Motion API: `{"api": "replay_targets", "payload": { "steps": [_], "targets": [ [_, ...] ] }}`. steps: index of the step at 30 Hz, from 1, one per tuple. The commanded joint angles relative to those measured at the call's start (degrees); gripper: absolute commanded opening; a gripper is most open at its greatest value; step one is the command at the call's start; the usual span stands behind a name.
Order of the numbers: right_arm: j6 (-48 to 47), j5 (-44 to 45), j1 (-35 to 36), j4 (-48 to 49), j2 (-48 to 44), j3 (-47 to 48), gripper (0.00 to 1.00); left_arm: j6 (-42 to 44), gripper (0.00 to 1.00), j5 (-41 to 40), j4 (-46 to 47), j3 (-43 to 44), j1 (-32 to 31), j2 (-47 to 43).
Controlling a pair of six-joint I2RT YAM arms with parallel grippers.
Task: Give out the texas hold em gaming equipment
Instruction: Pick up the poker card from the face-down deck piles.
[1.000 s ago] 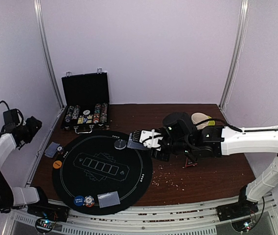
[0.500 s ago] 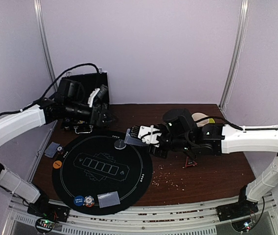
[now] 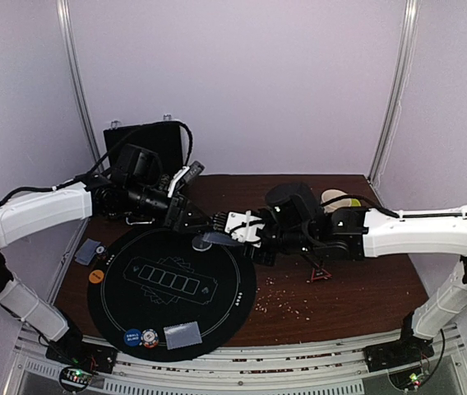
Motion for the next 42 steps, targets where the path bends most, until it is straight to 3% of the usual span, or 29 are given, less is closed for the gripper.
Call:
{"api": "replay_targets", "payload": {
  "steps": [1,7,10,18,25,30,32,37,42],
  "targets": [
    [0.51,-0.31,0.38,1.28,0.64,2.32,0.49,0.96,0.76,-4.55,1.09,0.57,-0.79,1.86],
    [0.43,0.53,0.39,1.34,0.27,1.95,0.49,2.74,0.63,-5.92,-1.64,1.89,-0.85,2.11],
    [0.36,0.92,0.42,1.29,-0.04,1.51,0.49,3.16,0.50,-8.29,-2.99,2.23,-0.83,1.55],
    [0.25,1.38,0.37,1.15,-0.34,1.18,0.49,2.81,0.44,-6.87,-3.19,2.24,-0.83,0.28],
    [0.17,1.81,0.40,1.02,-0.32,0.93,0.49,2.80,0.27,-3.28,-2.49,2.67,-0.84,-0.75],
    [0.08,2.03,0.42,0.96,-0.40,1.02,0.49,2.81,0.20,-1.21,-2.47,2.81,-0.81,0.06],
    [-0.02,2.14,0.37,0.79,-0.40,1.04,0.49,2.92,0.20,-0.60,-2.58,3.05,-0.85,0.08],
    [-0.27,2.67,0.37,0.28,-0.65,0.85,0.49,4.23,0.35,-2.04,-3.83,4.09,-0.78,-0.91],
    [-0.33,2.69,0.39,0.23,-0.83,0.82,0.49,5.93,0.34,-2.38,-6.96,5.07,-0.78,-0.59]
  ]
}}
